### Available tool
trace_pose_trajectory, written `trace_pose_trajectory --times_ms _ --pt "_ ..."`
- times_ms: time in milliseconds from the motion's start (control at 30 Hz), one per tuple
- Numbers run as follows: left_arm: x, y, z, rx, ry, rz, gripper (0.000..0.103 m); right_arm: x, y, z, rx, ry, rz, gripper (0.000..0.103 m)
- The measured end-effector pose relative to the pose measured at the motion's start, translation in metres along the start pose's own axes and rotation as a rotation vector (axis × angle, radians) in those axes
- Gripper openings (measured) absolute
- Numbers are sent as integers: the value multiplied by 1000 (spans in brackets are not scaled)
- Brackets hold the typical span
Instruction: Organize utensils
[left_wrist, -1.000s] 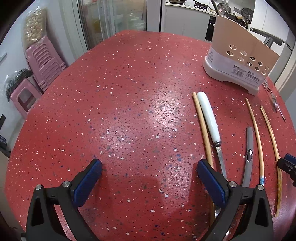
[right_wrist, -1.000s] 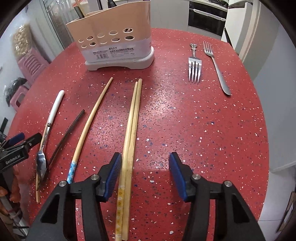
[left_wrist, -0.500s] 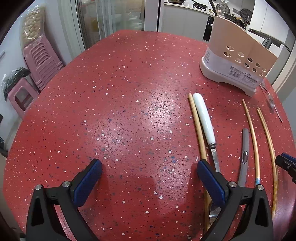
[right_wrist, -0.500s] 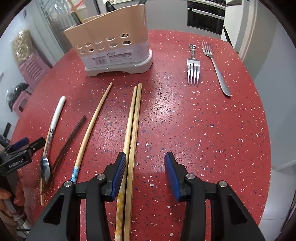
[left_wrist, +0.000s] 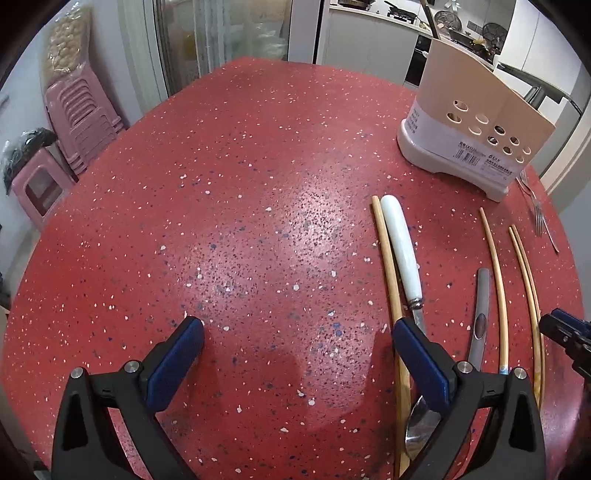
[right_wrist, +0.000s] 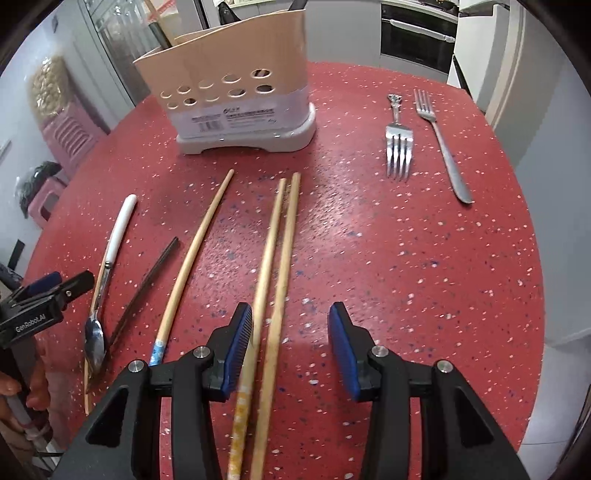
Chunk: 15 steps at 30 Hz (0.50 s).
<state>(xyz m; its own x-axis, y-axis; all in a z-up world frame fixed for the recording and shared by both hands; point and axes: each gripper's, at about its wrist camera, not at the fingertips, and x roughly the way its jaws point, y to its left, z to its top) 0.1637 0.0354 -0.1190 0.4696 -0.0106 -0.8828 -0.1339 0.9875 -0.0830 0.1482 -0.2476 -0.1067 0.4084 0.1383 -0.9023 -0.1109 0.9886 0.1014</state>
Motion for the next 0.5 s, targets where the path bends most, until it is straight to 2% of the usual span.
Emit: trace_pose_trajectory --times_ms 200,500 --pt "4 -2 2 5 -1 5 103 7 -3 2 3 18 -20 47" --pt "10 -8 16 0 3 15 103 12 14 5 -75 20 -90 47"
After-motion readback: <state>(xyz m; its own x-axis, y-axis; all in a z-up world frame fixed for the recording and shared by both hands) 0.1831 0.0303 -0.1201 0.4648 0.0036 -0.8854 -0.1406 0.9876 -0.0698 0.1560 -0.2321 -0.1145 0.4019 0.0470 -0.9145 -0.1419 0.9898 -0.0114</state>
